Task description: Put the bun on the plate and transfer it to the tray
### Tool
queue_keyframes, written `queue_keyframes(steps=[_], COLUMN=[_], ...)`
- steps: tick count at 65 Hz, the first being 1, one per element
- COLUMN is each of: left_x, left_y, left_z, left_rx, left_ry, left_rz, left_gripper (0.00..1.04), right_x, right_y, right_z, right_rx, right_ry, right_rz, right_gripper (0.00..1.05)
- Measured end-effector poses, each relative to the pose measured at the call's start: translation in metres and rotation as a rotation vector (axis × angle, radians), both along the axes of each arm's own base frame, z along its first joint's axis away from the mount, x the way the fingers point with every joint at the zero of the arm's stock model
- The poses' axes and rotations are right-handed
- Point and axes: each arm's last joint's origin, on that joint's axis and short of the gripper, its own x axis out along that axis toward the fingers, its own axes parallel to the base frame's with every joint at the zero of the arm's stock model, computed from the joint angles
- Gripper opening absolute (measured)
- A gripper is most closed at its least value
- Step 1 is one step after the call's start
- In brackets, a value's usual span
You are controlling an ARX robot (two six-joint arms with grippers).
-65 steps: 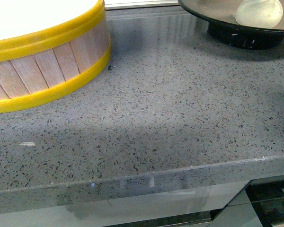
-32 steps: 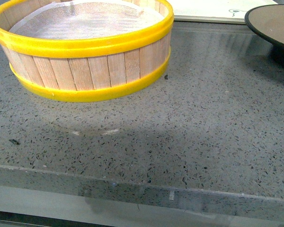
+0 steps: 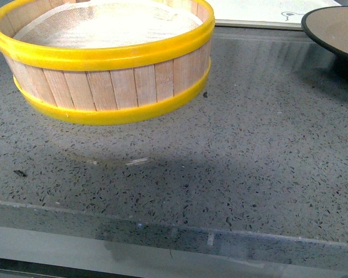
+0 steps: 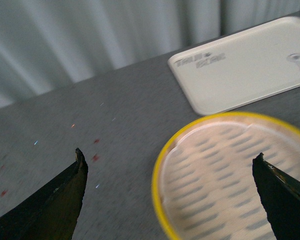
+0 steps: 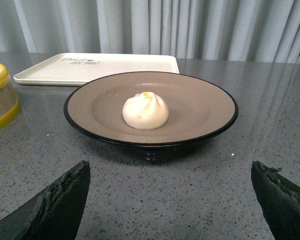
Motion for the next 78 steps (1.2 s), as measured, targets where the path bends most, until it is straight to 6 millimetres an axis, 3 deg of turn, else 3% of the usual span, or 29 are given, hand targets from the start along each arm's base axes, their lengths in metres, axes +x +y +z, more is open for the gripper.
queue_keyframes(steps=[4, 13, 24, 38, 78], left_x=[-0.011, -0.046, -0.071, -0.082, -0.107], left_y=[0.019, 0.054, 0.058, 0.059, 0.059], left_z=[-0.008, -0.042, -0.092, -0.130, -0.175], left_rx=[-0.050, -0.248, -0.294, -0.302, -0.310], left_ry=[-0.036, -0.196, -0.184, -0.155, -0.164], left_rz=[0.093, 0.160, 0.174, 0.179, 0.179], left_gripper=[0.94, 0.68, 0.40, 0.04, 0.04], right_x=[0.000, 0.000, 0.000, 0.000, 0.000], right_y=[0.000, 0.000, 0.000, 0.000, 0.000], right_z=[0.000, 0.000, 0.000, 0.000, 0.000], right_rx=[0.000, 0.000, 0.000, 0.000, 0.000], right_ry=[0.000, 0.000, 0.000, 0.000, 0.000], right_rz=[0.000, 0.000, 0.000, 0.000, 0.000], right_gripper=[0.96, 0.96, 0.96, 0.96, 0.96])
